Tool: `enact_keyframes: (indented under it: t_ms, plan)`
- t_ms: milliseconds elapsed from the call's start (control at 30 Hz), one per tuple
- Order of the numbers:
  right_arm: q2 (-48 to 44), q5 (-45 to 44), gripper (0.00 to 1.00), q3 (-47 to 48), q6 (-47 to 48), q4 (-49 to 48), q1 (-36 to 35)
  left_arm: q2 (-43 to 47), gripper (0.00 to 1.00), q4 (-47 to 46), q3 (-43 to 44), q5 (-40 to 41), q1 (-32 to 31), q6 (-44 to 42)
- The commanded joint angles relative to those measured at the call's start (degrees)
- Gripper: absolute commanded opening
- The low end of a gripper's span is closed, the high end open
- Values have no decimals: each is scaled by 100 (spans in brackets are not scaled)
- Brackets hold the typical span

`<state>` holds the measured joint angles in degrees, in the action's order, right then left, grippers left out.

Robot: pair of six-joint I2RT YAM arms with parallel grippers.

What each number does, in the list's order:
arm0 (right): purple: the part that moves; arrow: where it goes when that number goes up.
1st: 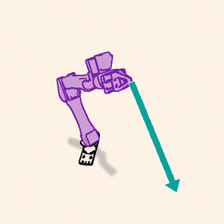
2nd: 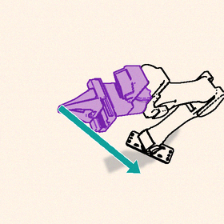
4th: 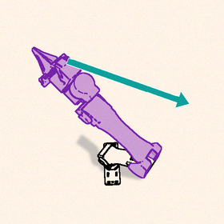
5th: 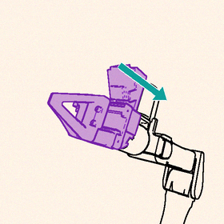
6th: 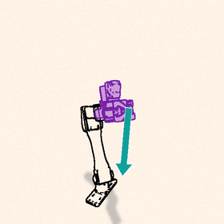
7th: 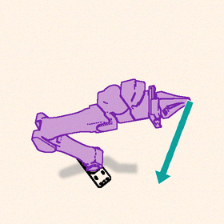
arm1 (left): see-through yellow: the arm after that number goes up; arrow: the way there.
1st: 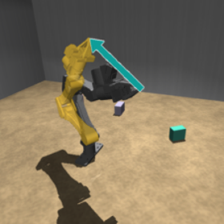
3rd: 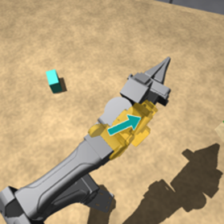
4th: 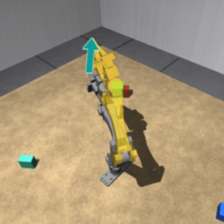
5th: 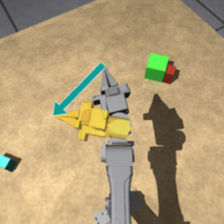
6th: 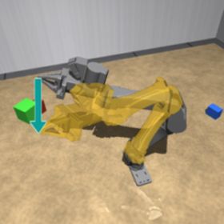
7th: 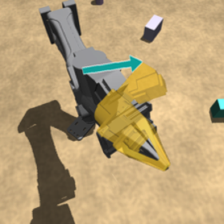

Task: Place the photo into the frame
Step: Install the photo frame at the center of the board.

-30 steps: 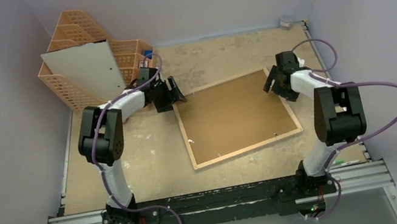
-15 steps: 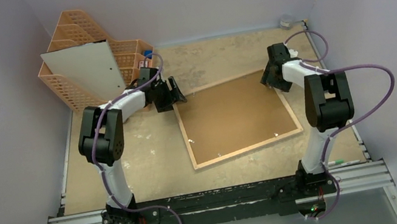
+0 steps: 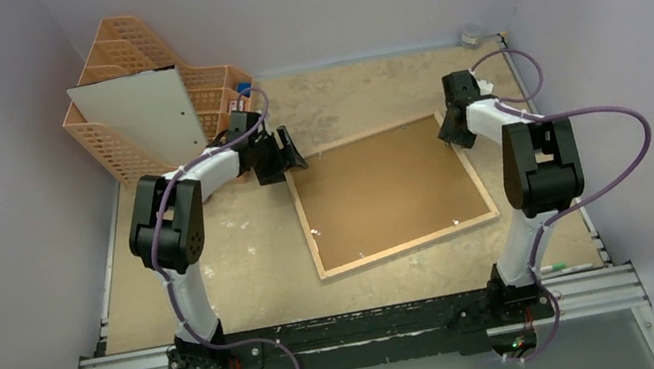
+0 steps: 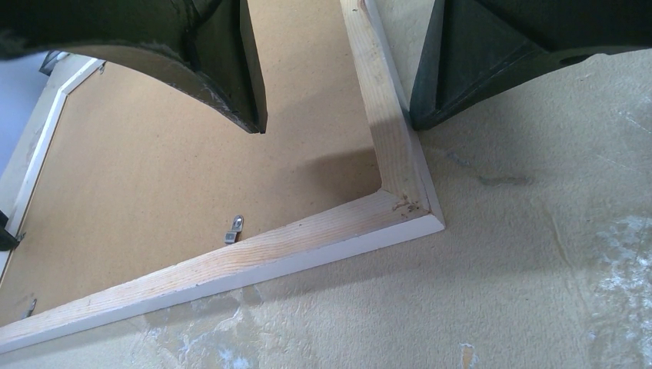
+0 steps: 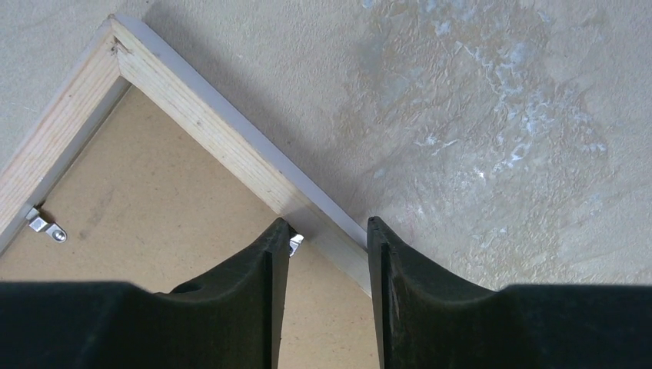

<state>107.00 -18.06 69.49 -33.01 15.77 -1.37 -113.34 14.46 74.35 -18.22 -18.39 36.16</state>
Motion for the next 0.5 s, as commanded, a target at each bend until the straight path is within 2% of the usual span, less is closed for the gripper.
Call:
enact_keyframes:
  t_ms: [0, 100, 333, 467]
  plan:
    - [-111, 326, 39, -131, -226, 9, -48, -136, 70, -117, -144, -139, -98, -103]
    - [-169, 415, 42, -140, -232, -21, -46, -121, 70, -97, -153, -125, -98, -126]
    - [-481, 106, 72, 240, -312, 346, -48, 33, 70, 0, -76, -38, -71, -144]
    - [-934, -1, 79, 359, -162, 339, -55, 216, 71, 98, -2, -7, -33, -144]
